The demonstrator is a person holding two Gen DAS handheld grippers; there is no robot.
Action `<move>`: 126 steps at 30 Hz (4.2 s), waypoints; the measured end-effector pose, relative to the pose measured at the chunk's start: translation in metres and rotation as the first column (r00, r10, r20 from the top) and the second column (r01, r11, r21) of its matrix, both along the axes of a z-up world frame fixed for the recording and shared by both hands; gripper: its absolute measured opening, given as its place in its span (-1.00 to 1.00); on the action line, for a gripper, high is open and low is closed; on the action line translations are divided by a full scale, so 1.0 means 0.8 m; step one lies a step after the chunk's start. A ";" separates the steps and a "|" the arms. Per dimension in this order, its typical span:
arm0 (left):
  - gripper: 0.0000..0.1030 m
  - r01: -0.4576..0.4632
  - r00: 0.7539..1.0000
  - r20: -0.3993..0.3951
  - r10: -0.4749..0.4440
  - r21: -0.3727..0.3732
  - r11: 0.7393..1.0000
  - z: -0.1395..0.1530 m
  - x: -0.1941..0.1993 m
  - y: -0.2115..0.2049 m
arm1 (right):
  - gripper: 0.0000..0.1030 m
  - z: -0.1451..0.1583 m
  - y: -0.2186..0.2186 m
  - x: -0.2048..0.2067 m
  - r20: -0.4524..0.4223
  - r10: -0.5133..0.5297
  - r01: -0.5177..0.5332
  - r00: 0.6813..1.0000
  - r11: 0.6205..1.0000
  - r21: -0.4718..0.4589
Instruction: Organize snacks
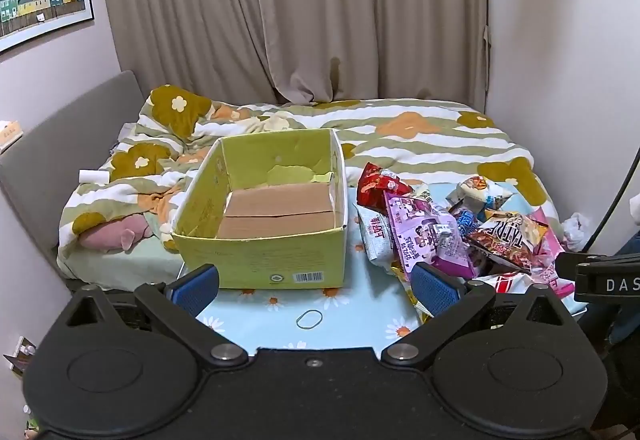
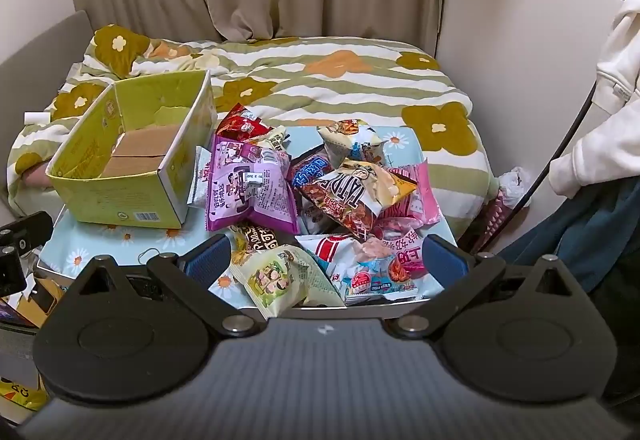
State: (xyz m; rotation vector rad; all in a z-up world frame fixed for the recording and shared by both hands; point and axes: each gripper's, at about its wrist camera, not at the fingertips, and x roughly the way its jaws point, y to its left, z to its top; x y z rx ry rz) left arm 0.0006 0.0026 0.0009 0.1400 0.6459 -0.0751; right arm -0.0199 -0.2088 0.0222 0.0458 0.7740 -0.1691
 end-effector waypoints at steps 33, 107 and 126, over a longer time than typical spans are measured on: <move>1.00 0.011 1.000 -0.003 -0.011 0.008 1.000 0.000 0.003 0.000 | 1.00 0.000 0.002 0.005 0.001 -0.003 0.003 1.000 1.000 -0.003; 1.00 0.238 0.958 -0.131 -0.257 -0.146 0.960 -0.080 0.182 -0.093 | 1.00 -0.069 -0.103 0.139 -0.029 -0.218 0.220 0.975 0.960 0.172; 1.00 0.146 0.947 -0.279 -0.157 -0.060 0.987 -0.167 0.263 -0.162 | 1.00 -0.184 -0.176 0.229 -0.225 -0.140 0.227 0.964 0.873 0.432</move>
